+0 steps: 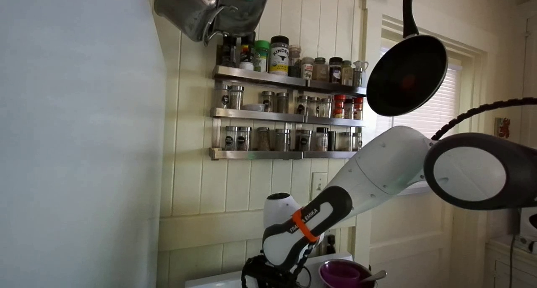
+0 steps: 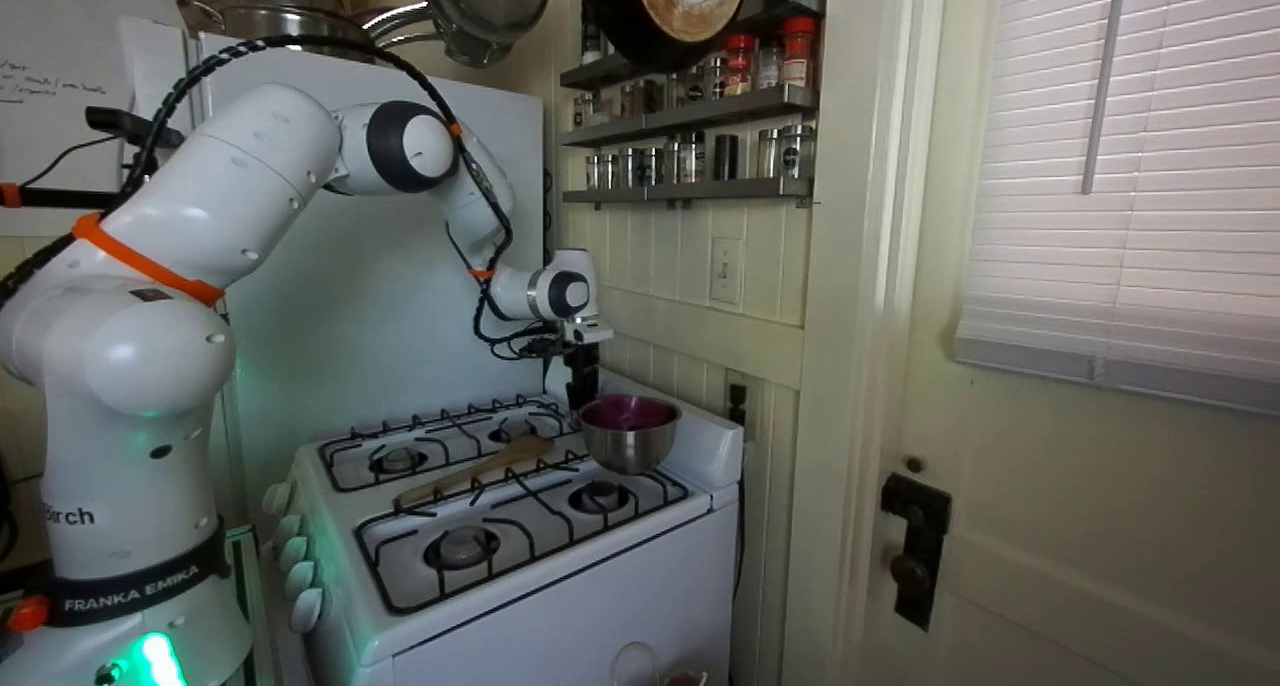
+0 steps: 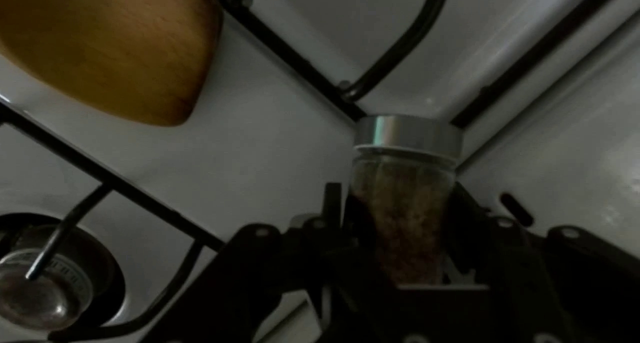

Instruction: Put the purple bowl and the spice bottle into the metal bowl

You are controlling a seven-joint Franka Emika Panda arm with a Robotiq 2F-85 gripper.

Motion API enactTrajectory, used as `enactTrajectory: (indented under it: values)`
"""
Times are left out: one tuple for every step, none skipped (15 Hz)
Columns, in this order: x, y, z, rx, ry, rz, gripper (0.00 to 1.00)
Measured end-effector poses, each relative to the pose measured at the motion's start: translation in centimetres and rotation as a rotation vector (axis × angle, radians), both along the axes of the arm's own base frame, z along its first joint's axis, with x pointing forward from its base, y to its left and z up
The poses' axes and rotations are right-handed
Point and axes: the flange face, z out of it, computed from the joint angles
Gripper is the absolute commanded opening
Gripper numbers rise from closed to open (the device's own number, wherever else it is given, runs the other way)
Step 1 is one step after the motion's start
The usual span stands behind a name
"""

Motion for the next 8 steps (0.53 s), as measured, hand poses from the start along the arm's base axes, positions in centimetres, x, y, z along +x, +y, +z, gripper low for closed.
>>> enactTrajectory:
  values:
    - [0.0,0.2,0.7,-0.01,-0.04,0.026,0.26]
    - [-0.3,0.4,1.4,-0.026,-0.075,0.051,0.25]
    - [-0.8,0.7,1.8,-0.04,-0.105,0.072,0.25]
    - [-1.3,0.9,2.3,-0.05,-0.147,0.089,0.25]
    - [-1.6,1.2,2.9,-0.056,-0.195,0.104,0.25]
    - [-1.9,1.4,3.8,-0.057,-0.242,0.117,0.25]
    - [-2.3,1.6,4.7,-0.056,-0.286,0.128,0.25]
    - [-2.6,1.8,5.5,-0.054,-0.325,0.138,0.25]
